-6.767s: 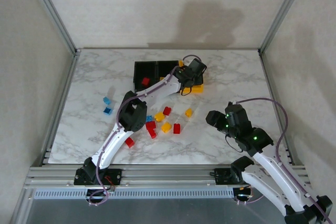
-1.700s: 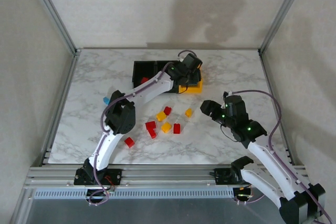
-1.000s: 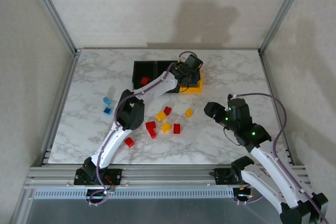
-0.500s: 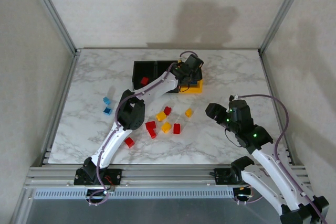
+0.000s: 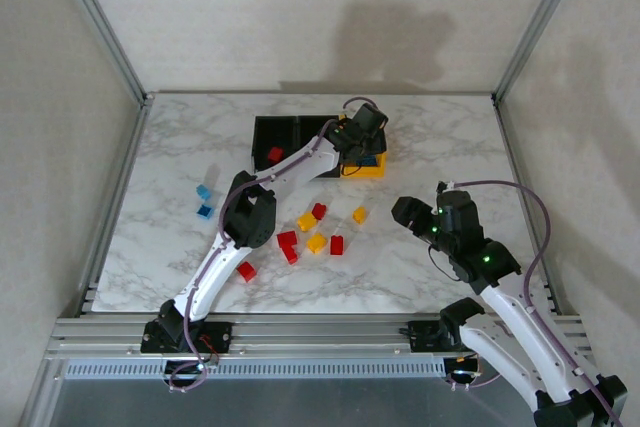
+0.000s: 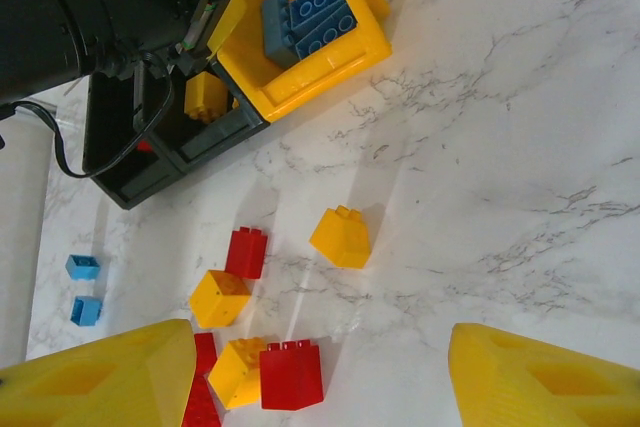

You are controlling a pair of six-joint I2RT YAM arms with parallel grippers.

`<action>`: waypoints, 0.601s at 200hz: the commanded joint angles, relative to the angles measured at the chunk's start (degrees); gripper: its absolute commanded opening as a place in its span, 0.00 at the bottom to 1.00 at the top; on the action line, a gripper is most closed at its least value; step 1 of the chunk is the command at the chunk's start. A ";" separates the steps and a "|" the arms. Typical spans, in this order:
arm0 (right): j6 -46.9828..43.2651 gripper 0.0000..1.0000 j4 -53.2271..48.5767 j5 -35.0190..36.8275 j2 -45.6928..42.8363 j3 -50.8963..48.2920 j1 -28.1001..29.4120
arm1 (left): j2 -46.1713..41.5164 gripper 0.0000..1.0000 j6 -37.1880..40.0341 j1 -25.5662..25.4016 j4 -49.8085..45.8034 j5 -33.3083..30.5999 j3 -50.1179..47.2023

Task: Sort the legos into containers by color
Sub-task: Place the lego in the container.

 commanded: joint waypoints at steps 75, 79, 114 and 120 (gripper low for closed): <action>-9.17 0.67 1.94 -5.99 5.02 5.04 1.22 | -38.90 0.71 3.91 -2.30 7.53 2.31 -39.79; -9.52 0.67 2.51 -6.64 5.47 5.14 1.55 | -40.69 0.71 3.79 -2.24 7.70 2.06 -42.38; -9.96 0.68 4.63 -5.67 11.15 5.90 7.53 | -53.86 0.71 1.32 -0.73 7.91 -0.25 -62.33; -9.92 0.68 4.82 -4.88 12.48 6.09 8.56 | -55.93 0.71 0.62 -0.42 8.15 -0.41 -65.63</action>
